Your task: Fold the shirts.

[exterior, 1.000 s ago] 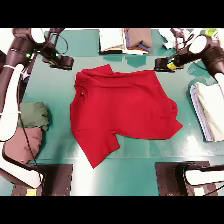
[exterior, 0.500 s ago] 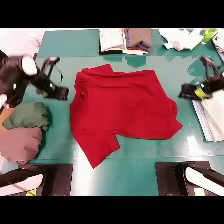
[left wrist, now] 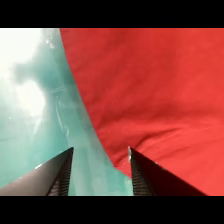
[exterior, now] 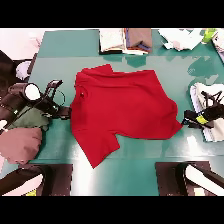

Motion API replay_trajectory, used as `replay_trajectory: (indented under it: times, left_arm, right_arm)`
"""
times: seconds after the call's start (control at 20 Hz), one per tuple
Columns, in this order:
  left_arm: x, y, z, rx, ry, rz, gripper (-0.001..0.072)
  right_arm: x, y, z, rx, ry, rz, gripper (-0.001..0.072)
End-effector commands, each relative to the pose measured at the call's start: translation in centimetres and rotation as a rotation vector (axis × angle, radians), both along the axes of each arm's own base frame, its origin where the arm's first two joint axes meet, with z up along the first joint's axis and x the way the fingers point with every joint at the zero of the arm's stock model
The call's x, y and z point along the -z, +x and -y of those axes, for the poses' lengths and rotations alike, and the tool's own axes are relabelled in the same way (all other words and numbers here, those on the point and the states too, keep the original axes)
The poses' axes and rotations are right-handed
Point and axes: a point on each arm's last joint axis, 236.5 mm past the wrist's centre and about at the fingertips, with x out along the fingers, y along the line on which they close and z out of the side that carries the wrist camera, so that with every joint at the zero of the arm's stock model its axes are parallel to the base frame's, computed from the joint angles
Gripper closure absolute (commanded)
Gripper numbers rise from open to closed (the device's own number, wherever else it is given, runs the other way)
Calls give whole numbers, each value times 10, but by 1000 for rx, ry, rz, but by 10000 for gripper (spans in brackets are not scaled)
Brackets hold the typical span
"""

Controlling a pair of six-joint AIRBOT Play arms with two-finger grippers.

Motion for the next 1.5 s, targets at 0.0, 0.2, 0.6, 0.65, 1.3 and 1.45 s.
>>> replay_trajectory:
  times: [0.0, 0.2, 0.6, 0.65, 1.3, 1.45]
  left_arm:
    - [1, -1, 2, -5, -12, 1, 290]
    - [1, 0, 3, -6, -13, 7, 290]
    - [3, -10, 0, 5, -1, -35, 290]
    - [3, -13, 1, 5, -3, -45, 289]
    - [63, -57, 47, -89, -242, -153, 263]
    - [64, -59, 47, -88, -243, -158, 509]
  right_arm:
    - [16, -2, -6, 21, 39, -32, 334]
    - [26, 10, -20, -25, 43, -18, 334]
    - [38, 10, -28, -112, -5, -54, 684]
    - [35, 10, -24, -127, -32, -44, 693]
    - [17, 11, -13, -111, -69, 10, 693]
    - [17, 12, -14, -109, -63, 10, 693]
